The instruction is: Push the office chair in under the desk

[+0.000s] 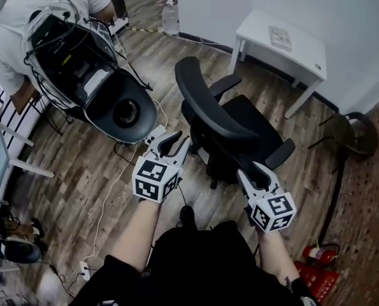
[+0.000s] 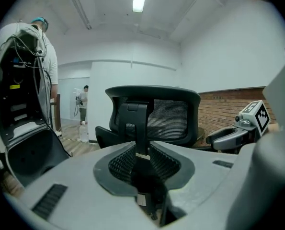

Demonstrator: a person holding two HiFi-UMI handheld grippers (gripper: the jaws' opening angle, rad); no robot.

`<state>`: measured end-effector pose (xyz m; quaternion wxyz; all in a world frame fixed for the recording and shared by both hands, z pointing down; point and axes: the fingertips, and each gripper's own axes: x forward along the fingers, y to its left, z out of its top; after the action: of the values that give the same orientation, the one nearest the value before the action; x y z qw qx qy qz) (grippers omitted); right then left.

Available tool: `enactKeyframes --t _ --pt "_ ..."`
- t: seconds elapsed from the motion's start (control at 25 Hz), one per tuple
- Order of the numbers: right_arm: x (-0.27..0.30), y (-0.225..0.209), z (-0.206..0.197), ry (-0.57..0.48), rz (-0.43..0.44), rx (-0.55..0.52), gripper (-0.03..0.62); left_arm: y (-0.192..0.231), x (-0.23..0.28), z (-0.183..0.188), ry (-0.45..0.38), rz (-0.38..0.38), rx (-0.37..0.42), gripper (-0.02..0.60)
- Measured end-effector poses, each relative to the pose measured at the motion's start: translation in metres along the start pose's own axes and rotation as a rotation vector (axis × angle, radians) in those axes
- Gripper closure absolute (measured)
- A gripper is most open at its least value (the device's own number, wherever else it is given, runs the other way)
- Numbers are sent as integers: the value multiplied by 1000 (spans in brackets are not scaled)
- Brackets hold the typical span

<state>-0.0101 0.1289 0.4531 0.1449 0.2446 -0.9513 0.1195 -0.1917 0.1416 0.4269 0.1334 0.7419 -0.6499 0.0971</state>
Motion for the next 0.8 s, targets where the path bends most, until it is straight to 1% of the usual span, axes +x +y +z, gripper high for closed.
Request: enactKeyframes --t 0.08,0.12,0.2,0.28,0.36,0.48,0.64,0.72,0.8 --pt "1 14 -15 5 -60 7 430 9 0 -6 3 -47 13 508" --pt "3 14 -16 11 -90 13 430 13 4 -6 7 -67 20 505" --pt "5 0 -13 31 -144 28 428 17 17 1 21 -90 35 500" --pt "-2 -13 -17 50 -187 32 425 14 28 4 34 -88 54 500" --pt "-10 -17 -29 62 -221 27 425 12 28 0 34 -72 70 500" --pt "-5 -16 -39 93 -249 13 424 19 28 -3 23 -64 75 508" --pt "10 -16 -39 126 -270 -60 413 22 34 -2 15 -66 79 511" --pt "12 -15 -41 128 -280 -86 407 19 36 -2 23 -78 93 511" --pt "12 -12 -44 114 -285 -88 401 18 34 -5 26 -104 109 511"
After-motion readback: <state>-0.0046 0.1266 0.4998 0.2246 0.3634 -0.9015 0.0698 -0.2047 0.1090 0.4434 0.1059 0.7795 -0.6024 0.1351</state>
